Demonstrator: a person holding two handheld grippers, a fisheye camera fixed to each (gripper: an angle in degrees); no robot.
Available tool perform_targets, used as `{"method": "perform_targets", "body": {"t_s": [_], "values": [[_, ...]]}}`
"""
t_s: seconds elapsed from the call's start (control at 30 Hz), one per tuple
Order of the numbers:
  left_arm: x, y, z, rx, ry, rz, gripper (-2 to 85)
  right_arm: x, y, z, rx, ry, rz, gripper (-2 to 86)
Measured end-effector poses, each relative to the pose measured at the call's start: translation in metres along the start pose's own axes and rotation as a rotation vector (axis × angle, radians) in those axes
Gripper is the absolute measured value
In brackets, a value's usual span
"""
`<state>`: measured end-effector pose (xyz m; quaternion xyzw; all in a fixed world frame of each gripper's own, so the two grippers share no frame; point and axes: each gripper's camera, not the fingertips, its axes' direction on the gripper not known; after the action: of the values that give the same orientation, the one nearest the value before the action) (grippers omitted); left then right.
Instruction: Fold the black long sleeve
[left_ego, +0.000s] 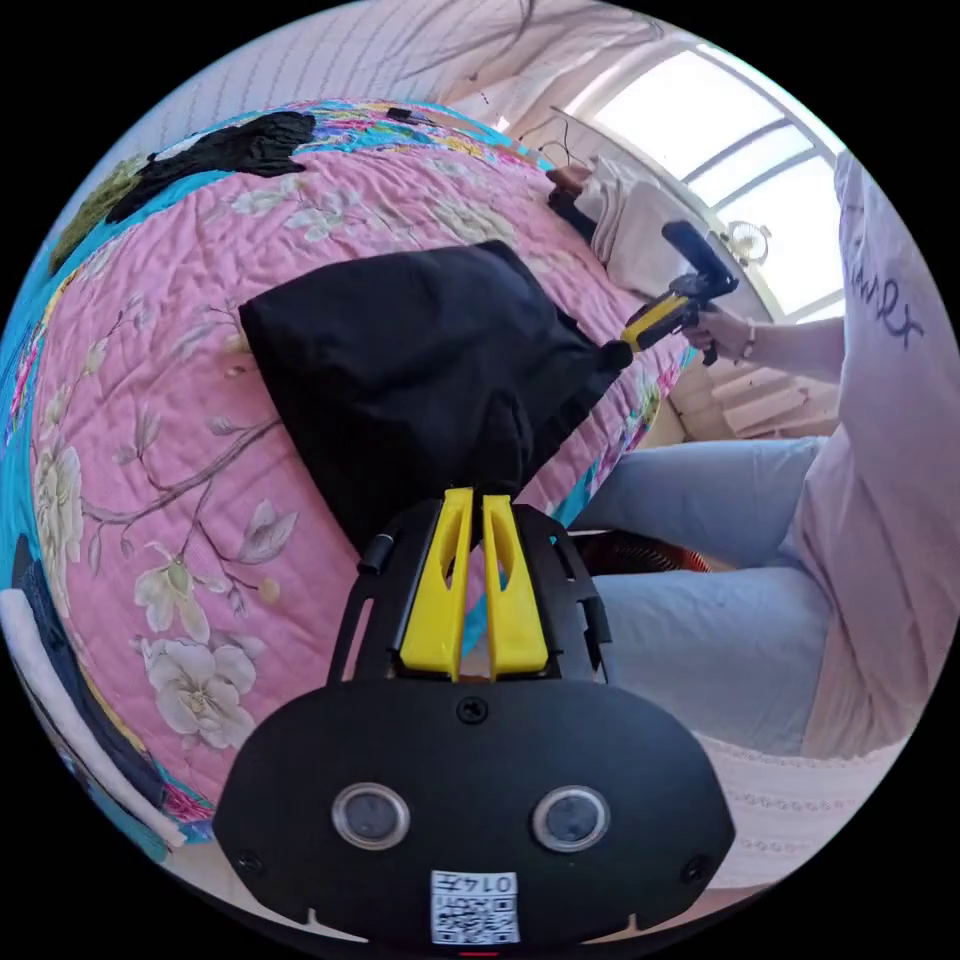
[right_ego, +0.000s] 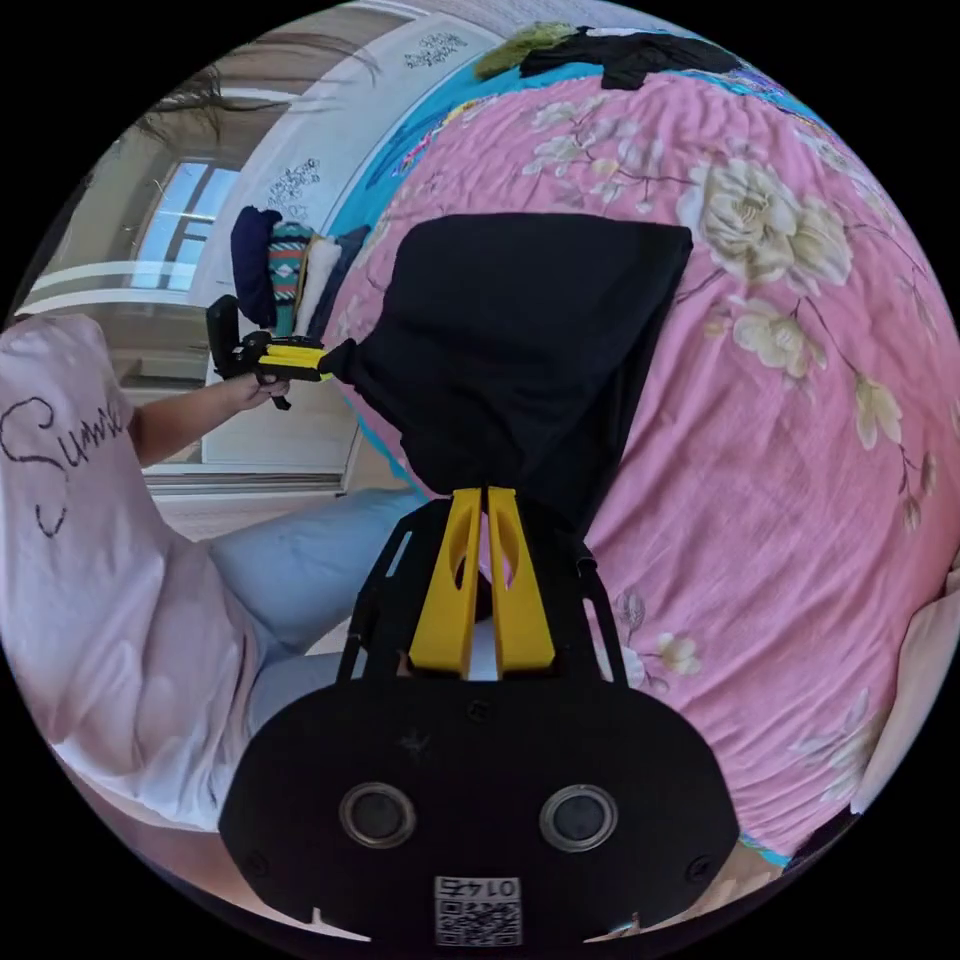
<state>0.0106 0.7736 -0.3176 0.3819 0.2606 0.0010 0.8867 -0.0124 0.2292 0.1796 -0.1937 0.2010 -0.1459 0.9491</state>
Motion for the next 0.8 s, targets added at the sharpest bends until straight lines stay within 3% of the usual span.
{"method": "perform_targets", "body": {"t_s": [0.07, 0.23, 0.4, 0.53, 0.6, 0.67, 0.7, 0.8], "values": [[0.002, 0.013, 0.013, -0.03, -0.023, -0.039, -0.8, -0.007, 0.004, 0.027, -0.075, 0.098, 0.01, 0.6], [0.024, 0.052, 0.002, -0.086, -0.102, -0.082, -0.9, -0.021, 0.022, 0.051, -0.202, 0.086, 0.007, 1.1], [0.091, 0.013, -0.024, 0.104, -0.096, -0.002, -1.0, -0.061, -0.028, 0.024, -0.047, 0.168, -0.123, 0.1], [0.136, -0.04, 0.018, 0.223, -0.052, -0.017, -1.0, -0.095, -0.128, 0.017, 0.142, 0.293, -0.225, -0.3], [0.152, -0.057, 0.071, 0.176, -0.045, -0.072, -1.0, -0.098, -0.167, 0.034, 0.131, 0.359, -0.22, -0.4], [0.162, -0.059, 0.116, 0.044, -0.08, -0.098, -1.0, -0.078, -0.207, 0.087, -0.023, 0.399, -0.193, -0.6], [0.174, -0.05, 0.117, 0.106, -0.13, -0.047, -1.0, -0.073, -0.211, 0.093, -0.023, 0.389, -0.184, -0.7], [0.198, -0.047, 0.106, 0.062, -0.168, 0.009, -1.0, -0.054, -0.216, 0.082, -0.014, 0.249, -0.14, -0.9]]}}
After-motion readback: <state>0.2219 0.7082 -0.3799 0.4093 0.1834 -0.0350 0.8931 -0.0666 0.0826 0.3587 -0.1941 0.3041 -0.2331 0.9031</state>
